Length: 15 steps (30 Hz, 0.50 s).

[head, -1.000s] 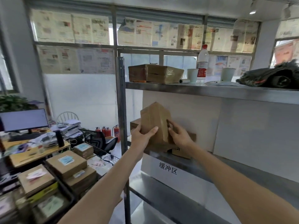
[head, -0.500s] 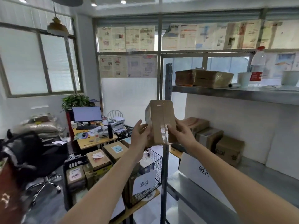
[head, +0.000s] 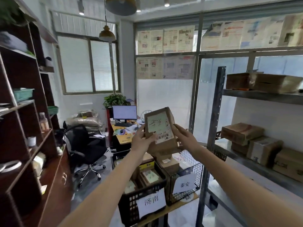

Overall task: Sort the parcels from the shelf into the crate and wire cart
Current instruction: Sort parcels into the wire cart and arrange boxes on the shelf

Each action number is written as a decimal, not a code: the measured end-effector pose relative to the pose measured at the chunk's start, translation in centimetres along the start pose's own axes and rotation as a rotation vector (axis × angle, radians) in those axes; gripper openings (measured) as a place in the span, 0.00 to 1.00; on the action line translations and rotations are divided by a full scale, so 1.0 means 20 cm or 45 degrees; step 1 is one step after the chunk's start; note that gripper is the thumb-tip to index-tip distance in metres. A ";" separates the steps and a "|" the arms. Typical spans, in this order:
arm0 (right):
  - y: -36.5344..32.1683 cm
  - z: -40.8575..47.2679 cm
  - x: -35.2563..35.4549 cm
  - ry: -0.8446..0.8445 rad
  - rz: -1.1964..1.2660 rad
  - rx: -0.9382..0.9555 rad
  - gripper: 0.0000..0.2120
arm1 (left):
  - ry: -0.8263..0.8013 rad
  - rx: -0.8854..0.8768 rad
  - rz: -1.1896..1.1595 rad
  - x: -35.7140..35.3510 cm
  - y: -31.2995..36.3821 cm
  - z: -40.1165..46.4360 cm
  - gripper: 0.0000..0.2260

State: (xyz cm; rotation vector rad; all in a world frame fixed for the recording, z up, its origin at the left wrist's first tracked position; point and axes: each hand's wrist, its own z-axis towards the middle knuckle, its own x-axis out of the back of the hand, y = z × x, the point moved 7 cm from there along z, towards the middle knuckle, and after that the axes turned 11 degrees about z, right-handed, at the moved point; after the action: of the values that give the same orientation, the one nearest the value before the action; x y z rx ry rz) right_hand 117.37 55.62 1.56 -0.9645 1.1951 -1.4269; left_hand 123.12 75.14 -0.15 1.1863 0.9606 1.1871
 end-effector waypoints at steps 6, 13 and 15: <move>0.03 0.00 -0.41 -0.080 0.044 -0.129 0.27 | 0.038 -0.044 -0.069 0.40 -0.01 -0.05 0.28; 0.15 0.00 -0.76 -0.068 0.149 -0.174 0.33 | -0.007 0.084 -0.082 0.73 -0.18 -0.08 0.30; 0.20 0.03 -0.82 -0.058 0.154 -0.193 0.33 | -0.013 0.145 -0.099 0.78 -0.26 -0.07 0.29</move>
State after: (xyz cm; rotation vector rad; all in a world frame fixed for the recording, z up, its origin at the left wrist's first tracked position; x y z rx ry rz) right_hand 121.75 71.61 -1.89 -1.0050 1.3203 -1.2267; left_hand 124.99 90.79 -4.69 1.2325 1.0687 1.0754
